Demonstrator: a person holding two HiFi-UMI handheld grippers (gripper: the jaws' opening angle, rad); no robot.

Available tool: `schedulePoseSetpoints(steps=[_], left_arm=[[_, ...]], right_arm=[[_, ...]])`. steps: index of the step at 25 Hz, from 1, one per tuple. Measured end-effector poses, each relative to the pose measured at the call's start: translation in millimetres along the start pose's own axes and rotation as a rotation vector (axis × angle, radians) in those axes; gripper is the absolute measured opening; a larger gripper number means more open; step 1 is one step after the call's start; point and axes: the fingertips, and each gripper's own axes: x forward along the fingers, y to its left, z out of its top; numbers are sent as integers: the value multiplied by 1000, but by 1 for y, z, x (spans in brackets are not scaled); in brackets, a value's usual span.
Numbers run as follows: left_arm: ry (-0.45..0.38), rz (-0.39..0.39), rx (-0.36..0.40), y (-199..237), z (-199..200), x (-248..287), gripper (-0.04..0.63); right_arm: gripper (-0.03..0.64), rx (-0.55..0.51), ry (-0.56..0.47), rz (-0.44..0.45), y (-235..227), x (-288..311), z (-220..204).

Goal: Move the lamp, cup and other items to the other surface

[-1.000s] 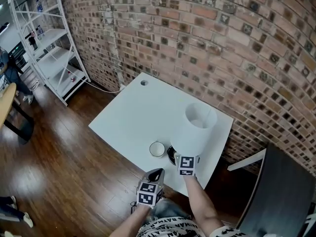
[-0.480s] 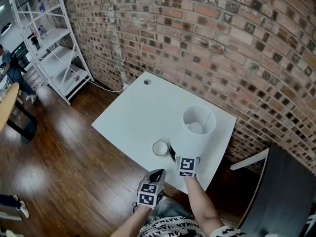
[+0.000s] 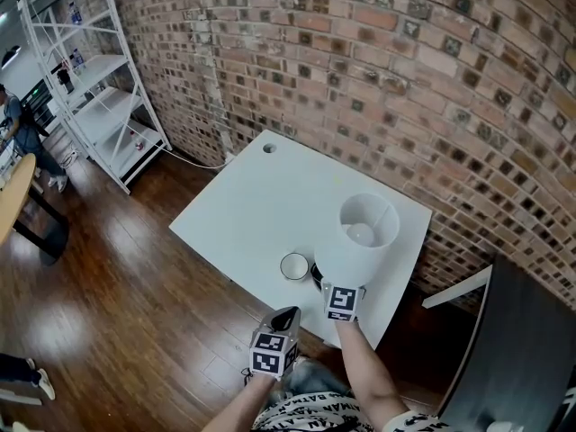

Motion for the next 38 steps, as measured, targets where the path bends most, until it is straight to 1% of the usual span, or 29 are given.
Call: schedulePoseSetpoints(steps=[2,4,5,7,9,10,13,16,19,21,24,26,28,31,35,38], left_arm=[[-2,-4,3,0,0,-1,2],[-4,-10,6,-1,1,-1,2],[-4,-13,6,-1,1,-2,2],[-1,-21,1,-3,1,-4,2],[1,-27,-4,-5,4,-11,2],[0,-27,-5,-6,7,-15,2],[-9,-27,-4,-7,14,-31,2],[-19,-47,-4,-8,18,-48,2],[-28,-98,-24,-14,22,-65,2],[-36,-148,-22,-28,27,-77,2],[-33,-232,10,-55,21,-98,2],[-28,-284,28,-75,12,-113,2],[-18,-337,39,-97,-1,-126,2],[14,-416,55,-129,-25,-144,2],[61,-523,98,-170,-46,-160,2],[76,-584,140,-200,-58,-168,2]], right_arm=[[175,-6,7,0,0,-2,-2],[243,-3,25,2,0,-4,-7],[257,3,35,4,-1,-6,-9],[318,17,65,11,-2,-13,-14],[370,31,118,22,-2,-25,-22],[382,43,150,24,-2,-33,-27],[391,77,249,14,-3,-73,-41],[391,102,326,-22,-4,-126,-48],[391,171,399,-49,-1,-182,-31],[391,202,450,-71,-2,-222,-18],[391,242,513,-150,-7,-288,0],[391,298,537,-215,-15,-329,7],[391,338,555,-270,-23,-366,11],[390,359,579,-346,-32,-420,16],[391,417,581,-479,-49,-484,24],[390,465,566,-551,-59,-520,26]])
